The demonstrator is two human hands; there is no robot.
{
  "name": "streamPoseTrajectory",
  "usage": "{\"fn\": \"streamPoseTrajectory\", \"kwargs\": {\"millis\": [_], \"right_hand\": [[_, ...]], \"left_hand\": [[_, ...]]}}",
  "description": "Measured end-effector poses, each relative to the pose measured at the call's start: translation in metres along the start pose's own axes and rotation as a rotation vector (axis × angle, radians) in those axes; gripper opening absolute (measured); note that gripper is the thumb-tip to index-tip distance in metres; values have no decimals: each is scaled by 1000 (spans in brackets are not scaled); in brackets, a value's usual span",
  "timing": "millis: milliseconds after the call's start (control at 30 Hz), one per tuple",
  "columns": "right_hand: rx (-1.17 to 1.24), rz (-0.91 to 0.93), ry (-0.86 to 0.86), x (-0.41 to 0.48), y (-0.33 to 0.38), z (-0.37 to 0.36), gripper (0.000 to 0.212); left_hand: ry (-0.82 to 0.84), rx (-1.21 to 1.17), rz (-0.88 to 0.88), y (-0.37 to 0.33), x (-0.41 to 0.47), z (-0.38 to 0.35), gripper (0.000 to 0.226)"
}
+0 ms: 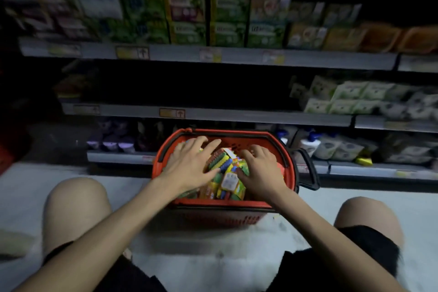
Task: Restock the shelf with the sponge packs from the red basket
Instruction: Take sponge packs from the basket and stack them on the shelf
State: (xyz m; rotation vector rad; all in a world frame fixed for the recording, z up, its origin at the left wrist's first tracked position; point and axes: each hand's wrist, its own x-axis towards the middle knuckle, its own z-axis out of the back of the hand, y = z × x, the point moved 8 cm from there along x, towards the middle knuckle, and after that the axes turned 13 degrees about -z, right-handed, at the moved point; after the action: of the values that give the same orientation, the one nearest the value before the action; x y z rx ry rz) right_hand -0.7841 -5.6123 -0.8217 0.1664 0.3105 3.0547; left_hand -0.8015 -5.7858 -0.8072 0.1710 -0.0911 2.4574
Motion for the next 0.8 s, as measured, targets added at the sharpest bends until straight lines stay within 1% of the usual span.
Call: {"fn": "streamPoseTrajectory", "kwargs": {"millis": [133, 233, 333, 433, 533, 600, 700, 800], "right_hand": [[-56, 59, 17, 1, 8, 20, 49], [-103, 90, 65, 4, 9, 19, 54], [-158, 93, 176, 9, 3, -2, 61], [-218, 35, 261, 27, -9, -35, 54], [-210, -28, 298, 54, -15, -68, 44], [-193, -57, 316, 72, -15, -85, 43], [-123, -94, 328, 97, -11, -95, 42], [-102, -98, 347, 122, -10, -98, 43]], "left_hand": [[-31, 46, 7, 8, -11, 30, 77], [-36, 52, 18, 12, -22, 27, 75], [-8, 5, 19, 19, -27, 3, 74], [79, -41, 7, 31, -18, -38, 72], [172, -58, -25, 46, 0, -84, 72], [236, -65, -25, 55, 16, -107, 75], [262, -66, -18, 66, 41, -125, 76], [324, -56, -42, 73, 60, -137, 77]]}}
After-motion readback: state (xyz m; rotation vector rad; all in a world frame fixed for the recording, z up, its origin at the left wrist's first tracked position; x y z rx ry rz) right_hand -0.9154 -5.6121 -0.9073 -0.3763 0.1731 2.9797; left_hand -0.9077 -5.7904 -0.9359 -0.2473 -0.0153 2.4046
